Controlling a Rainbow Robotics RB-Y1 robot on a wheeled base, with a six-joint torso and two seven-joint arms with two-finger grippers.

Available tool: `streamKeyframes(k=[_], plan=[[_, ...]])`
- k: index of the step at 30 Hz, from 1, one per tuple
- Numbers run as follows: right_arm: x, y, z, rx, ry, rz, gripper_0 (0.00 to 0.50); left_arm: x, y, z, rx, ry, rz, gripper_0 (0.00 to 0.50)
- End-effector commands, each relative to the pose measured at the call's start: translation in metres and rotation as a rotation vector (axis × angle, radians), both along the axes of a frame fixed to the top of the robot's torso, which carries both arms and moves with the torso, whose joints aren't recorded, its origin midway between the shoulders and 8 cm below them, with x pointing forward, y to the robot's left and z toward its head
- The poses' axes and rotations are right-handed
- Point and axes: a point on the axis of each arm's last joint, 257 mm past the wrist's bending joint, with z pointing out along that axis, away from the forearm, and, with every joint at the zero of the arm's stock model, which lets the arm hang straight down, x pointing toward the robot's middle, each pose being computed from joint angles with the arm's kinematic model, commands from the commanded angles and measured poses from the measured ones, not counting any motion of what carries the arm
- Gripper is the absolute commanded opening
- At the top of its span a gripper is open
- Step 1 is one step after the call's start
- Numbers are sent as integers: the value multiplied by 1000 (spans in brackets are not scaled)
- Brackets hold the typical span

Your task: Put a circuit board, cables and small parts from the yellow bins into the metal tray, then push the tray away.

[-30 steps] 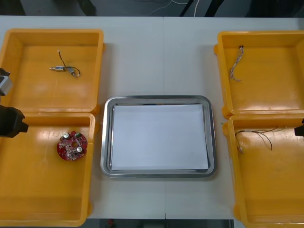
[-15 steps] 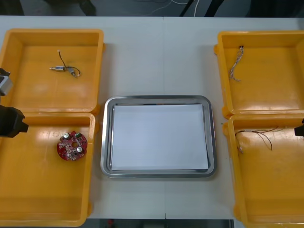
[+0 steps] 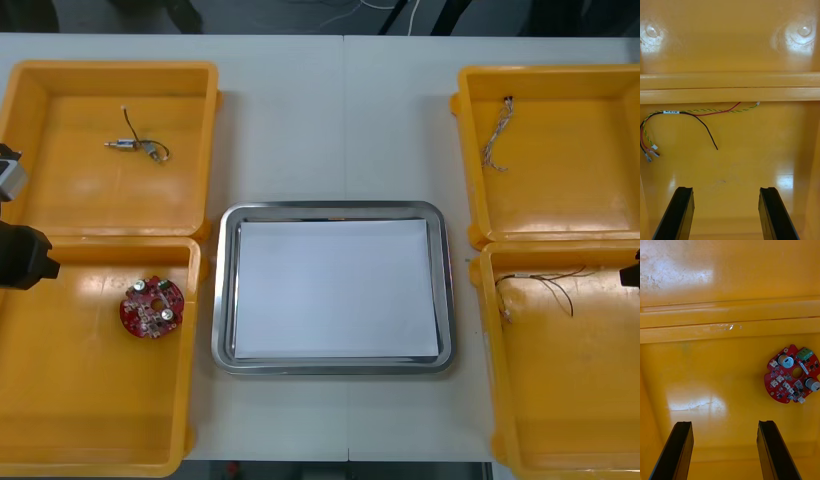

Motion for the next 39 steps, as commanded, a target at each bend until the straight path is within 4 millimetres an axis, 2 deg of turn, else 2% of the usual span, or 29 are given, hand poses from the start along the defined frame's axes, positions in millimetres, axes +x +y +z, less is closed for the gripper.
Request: streamKeyframes(k=[1, 39], plan=[[-2, 9, 1, -21, -9, 57, 500, -6, 7, 2, 41, 4, 4, 500], [-3, 11, -1, -15, -6, 59, 500, -6, 7, 2, 41, 4, 4, 500]])
